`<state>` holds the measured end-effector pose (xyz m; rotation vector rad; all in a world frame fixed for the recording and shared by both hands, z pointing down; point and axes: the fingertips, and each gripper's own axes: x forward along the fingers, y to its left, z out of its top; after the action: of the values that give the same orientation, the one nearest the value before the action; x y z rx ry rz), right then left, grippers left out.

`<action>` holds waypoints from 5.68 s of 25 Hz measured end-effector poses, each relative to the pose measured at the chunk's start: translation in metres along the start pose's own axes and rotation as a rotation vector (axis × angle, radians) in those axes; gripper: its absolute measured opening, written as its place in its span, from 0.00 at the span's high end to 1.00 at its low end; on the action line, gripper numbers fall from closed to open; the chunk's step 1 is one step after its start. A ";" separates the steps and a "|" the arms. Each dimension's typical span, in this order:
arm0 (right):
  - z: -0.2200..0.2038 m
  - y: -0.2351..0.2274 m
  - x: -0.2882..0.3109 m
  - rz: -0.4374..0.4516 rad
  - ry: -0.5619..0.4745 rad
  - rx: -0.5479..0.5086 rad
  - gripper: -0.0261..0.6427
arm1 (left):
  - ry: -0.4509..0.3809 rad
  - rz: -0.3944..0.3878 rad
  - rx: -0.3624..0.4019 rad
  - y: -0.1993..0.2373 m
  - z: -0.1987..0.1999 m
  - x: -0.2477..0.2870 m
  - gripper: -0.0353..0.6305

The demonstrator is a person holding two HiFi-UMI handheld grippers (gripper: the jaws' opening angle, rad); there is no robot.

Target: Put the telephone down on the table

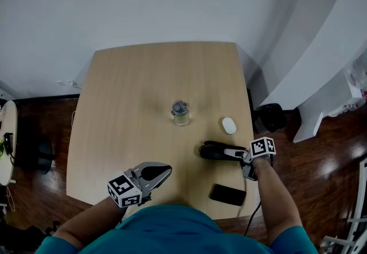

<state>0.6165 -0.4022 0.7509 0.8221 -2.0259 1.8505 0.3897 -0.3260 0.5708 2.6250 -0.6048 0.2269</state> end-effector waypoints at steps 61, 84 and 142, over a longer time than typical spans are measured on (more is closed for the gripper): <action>-0.164 0.454 0.037 0.534 -0.531 -0.641 0.96 | -0.261 0.191 0.082 0.028 0.013 -0.392 0.94; -0.253 0.507 0.149 0.231 -0.467 -1.206 0.96 | -0.343 0.433 0.105 -0.002 -0.003 -0.533 0.94; -0.644 0.841 0.461 0.082 -0.655 -1.087 0.96 | -0.326 0.191 0.169 -0.011 -0.176 -1.099 0.94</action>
<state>-0.3459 0.1403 0.4119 1.0179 -2.9267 0.2405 -0.5949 0.1778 0.4485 2.7906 -0.9863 -0.1024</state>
